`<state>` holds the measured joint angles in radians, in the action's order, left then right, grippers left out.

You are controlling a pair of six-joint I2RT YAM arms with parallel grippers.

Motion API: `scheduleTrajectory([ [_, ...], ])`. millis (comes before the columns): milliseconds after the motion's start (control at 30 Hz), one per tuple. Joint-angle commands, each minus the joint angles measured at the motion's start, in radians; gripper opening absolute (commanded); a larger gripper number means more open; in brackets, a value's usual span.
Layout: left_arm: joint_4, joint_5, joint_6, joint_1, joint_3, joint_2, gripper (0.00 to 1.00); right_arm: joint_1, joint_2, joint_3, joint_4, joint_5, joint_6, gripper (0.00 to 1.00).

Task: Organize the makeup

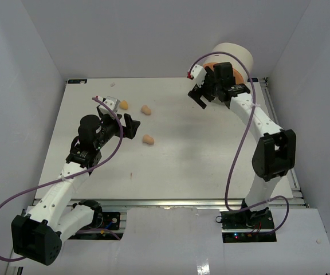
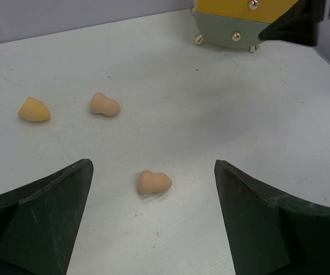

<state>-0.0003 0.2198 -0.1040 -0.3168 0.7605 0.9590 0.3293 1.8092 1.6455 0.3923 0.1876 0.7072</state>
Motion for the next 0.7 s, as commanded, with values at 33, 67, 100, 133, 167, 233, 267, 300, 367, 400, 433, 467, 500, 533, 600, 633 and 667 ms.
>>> scheduleTrajectory([
  [33, 0.005, 0.017, 0.006, 0.003, -0.004, -0.012, 0.98, -0.059, -0.095, 0.011, -0.084, 0.091, -0.085, 0.90],
  [67, 0.005, 0.016, 0.006, 0.002, -0.005, -0.013, 0.98, -0.069, -0.090, 0.019, -0.080, 0.087, -0.090, 0.86],
  [100, 0.006, 0.015, 0.007, 0.002, -0.005, -0.014, 0.98, -0.080, -0.081, 0.029, -0.073, 0.079, -0.091, 0.80],
  [133, 0.006, 0.015, 0.007, 0.003, -0.006, -0.014, 0.98, -0.090, -0.070, 0.039, -0.065, 0.073, -0.092, 0.72],
  [167, 0.006, 0.016, 0.006, 0.004, -0.006, -0.014, 0.98, -0.102, -0.053, 0.047, -0.051, 0.072, -0.091, 0.63],
  [233, 0.006, 0.014, 0.007, 0.002, -0.004, -0.014, 0.98, -0.122, -0.022, 0.068, -0.040, 0.072, -0.091, 0.48],
  [267, 0.006, 0.013, 0.006, 0.003, -0.005, -0.015, 0.98, -0.133, -0.009, 0.071, -0.040, 0.070, -0.090, 0.45],
  [300, 0.006, 0.013, 0.006, 0.004, -0.006, -0.016, 0.98, -0.145, 0.003, 0.074, -0.039, 0.069, -0.089, 0.43],
  [367, 0.005, 0.012, 0.006, 0.004, -0.006, -0.016, 0.98, -0.166, 0.021, 0.081, -0.039, 0.069, -0.092, 0.38],
  [400, 0.006, 0.012, 0.006, 0.004, -0.006, -0.016, 0.98, -0.173, 0.032, 0.086, -0.039, 0.066, -0.094, 0.37],
  [433, 0.006, 0.012, 0.007, 0.004, -0.005, -0.016, 0.98, -0.180, 0.044, 0.093, -0.040, 0.062, -0.096, 0.36],
  [467, 0.005, 0.013, 0.006, 0.004, -0.004, -0.014, 0.98, -0.186, 0.058, 0.103, -0.041, 0.059, -0.099, 0.35],
  [500, 0.005, 0.014, 0.007, 0.003, -0.004, -0.015, 0.98, -0.189, 0.068, 0.109, -0.042, 0.054, -0.101, 0.36],
  [533, 0.005, 0.014, 0.006, 0.003, -0.004, -0.014, 0.98, -0.194, 0.079, 0.117, -0.046, 0.042, -0.106, 0.36],
  [600, 0.005, 0.016, 0.007, 0.004, -0.004, -0.011, 0.98, -0.202, 0.098, 0.125, -0.068, 0.009, -0.115, 0.39],
  [633, 0.006, 0.015, 0.006, 0.003, -0.005, -0.011, 0.98, -0.203, 0.103, 0.124, -0.081, -0.009, -0.118, 0.42],
  [667, 0.005, 0.015, 0.006, 0.002, -0.005, -0.011, 0.98, -0.203, 0.105, 0.122, -0.096, -0.024, -0.118, 0.45],
])
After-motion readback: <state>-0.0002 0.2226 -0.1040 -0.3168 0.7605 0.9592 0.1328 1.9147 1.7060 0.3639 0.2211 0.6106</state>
